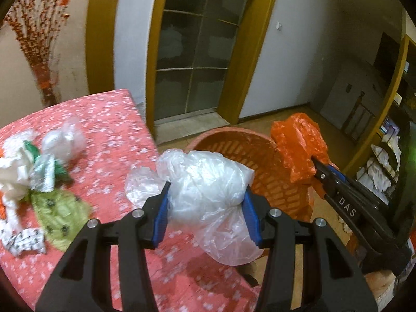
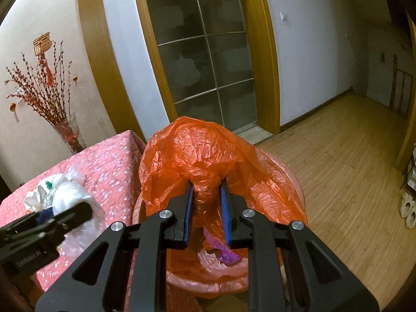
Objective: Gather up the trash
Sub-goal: 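Carry both bags over the orange basket and open both tools to drop them, then move both open tools back over the bag pile on the table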
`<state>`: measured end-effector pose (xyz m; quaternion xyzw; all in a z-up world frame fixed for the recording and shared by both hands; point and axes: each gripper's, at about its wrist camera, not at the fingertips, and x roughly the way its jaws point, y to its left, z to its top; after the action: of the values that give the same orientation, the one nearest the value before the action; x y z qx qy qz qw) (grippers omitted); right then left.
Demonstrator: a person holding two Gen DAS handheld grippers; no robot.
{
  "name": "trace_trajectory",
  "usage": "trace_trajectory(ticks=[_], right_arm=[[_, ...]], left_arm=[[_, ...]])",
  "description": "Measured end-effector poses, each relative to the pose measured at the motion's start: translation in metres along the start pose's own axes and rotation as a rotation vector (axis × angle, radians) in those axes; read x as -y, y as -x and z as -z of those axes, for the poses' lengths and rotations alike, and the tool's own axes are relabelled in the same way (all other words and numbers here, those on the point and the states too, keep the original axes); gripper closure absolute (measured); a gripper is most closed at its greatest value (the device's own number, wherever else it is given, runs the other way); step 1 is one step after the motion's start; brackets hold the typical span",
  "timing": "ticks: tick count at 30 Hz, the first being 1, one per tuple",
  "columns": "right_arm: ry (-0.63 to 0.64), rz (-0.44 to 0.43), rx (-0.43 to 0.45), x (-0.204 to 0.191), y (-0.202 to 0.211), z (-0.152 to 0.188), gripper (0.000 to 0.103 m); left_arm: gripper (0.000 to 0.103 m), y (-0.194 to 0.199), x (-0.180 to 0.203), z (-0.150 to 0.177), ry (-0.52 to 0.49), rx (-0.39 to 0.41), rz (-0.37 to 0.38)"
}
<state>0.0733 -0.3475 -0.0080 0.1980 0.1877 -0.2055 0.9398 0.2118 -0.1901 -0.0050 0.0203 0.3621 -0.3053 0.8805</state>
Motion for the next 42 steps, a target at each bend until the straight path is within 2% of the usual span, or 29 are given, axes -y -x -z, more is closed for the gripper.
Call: trace_trajectory(ticks=[8,18,21,29,32,36,42], right_arm=[[-0.024,-0.010,0.004,0.014,-0.013,-0.006,0.084],[-0.066,-0.031,-0.011,0.026,-0.028,-0.012,0.083],[-0.082,-0.032,-0.014,0.031,-0.031,-0.012,0.075],[-0.101,-0.021,-0.013,0.040,-0.033,-0.013,0.050],[-0.101,-0.003,-0.006,0.041,-0.032,-0.012,0.043],[-0.099,0.013,-0.013,0.042,-0.032,-0.009,0.040],[-0.077,0.030,-0.022,0.038,-0.030,-0.005,0.039]], left_arm=[[0.054,-0.034,0.016,-0.010,-0.035,-0.021,0.040],[0.051,-0.066,0.020,-0.014,-0.032,-0.058,0.060],[0.049,-0.074,0.020,-0.012,-0.034,-0.071,0.061],[0.033,-0.085,0.013,-0.008,-0.023,-0.099,0.041],[0.027,-0.084,0.009,-0.005,-0.010,-0.100,0.029],[0.025,-0.082,0.004,-0.003,-0.002,-0.107,0.016],[0.022,-0.067,-0.003,0.004,-0.022,-0.092,-0.058]])
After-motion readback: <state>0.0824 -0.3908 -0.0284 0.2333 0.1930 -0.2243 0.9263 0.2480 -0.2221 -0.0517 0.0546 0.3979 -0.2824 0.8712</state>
